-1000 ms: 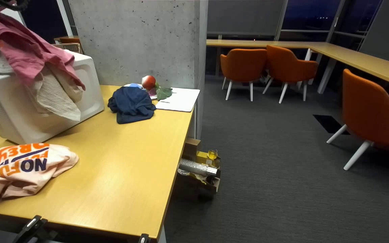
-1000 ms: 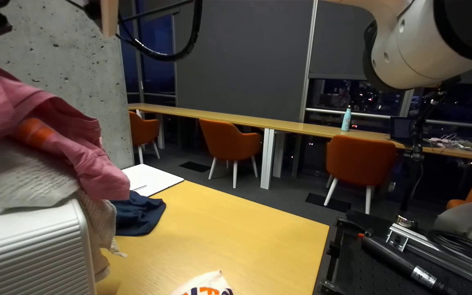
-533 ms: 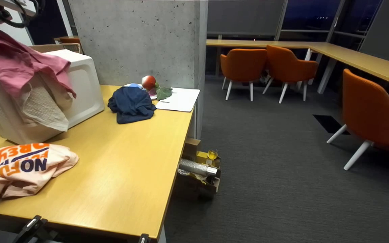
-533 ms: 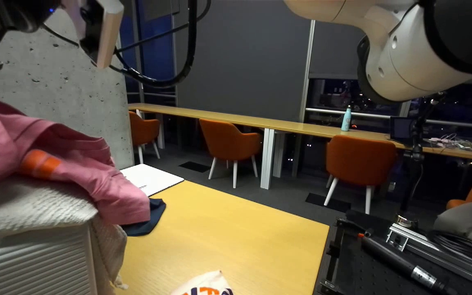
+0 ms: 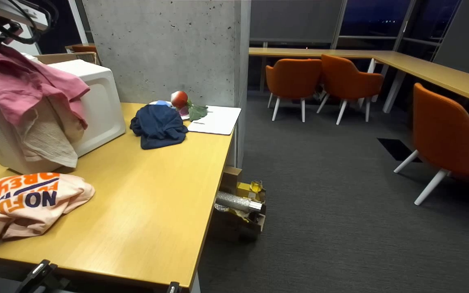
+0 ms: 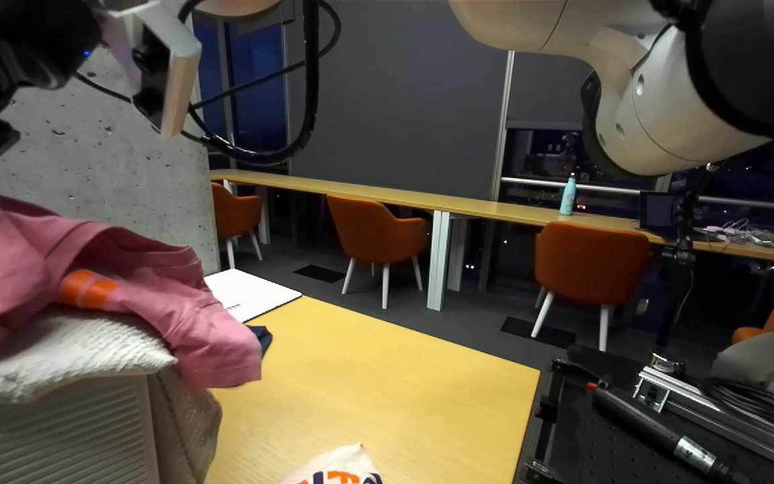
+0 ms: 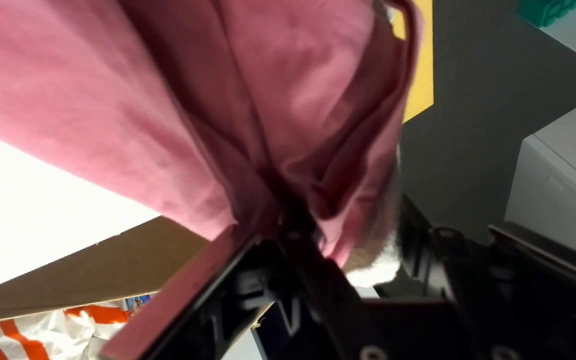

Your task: Put the white towel and pink shirt on the basket

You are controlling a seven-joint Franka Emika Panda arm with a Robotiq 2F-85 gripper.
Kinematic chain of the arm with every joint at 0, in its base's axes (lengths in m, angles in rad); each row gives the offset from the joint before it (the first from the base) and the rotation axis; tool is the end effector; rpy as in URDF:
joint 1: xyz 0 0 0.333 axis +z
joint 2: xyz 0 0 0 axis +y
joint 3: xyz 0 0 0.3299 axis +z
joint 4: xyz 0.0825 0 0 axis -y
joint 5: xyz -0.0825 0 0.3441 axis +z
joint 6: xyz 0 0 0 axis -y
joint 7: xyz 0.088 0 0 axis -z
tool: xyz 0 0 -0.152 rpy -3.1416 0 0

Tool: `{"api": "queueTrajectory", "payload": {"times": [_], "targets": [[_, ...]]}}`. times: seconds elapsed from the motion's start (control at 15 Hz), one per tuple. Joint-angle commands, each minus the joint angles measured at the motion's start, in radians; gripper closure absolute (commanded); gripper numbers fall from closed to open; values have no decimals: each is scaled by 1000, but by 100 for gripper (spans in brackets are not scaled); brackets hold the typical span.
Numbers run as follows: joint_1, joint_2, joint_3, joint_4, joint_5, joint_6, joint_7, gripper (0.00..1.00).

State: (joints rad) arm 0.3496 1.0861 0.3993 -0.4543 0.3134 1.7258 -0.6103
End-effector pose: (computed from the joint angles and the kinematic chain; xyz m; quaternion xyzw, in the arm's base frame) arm 0.6637 0.4176 0.4172 -0.8015 -0.4908 -0.1163 0.3213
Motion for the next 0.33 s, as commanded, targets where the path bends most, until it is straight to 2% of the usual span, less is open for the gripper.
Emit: {"api": "queueTrajectory", "payload": {"times": [0.0, 0.2, 0.27], "targets": [[11, 14, -11, 28, -5, 13, -5, 26], [11, 13, -15, 26, -5, 11, 15, 4], [12, 13, -17, 26, -5, 16, 27, 0]]}}
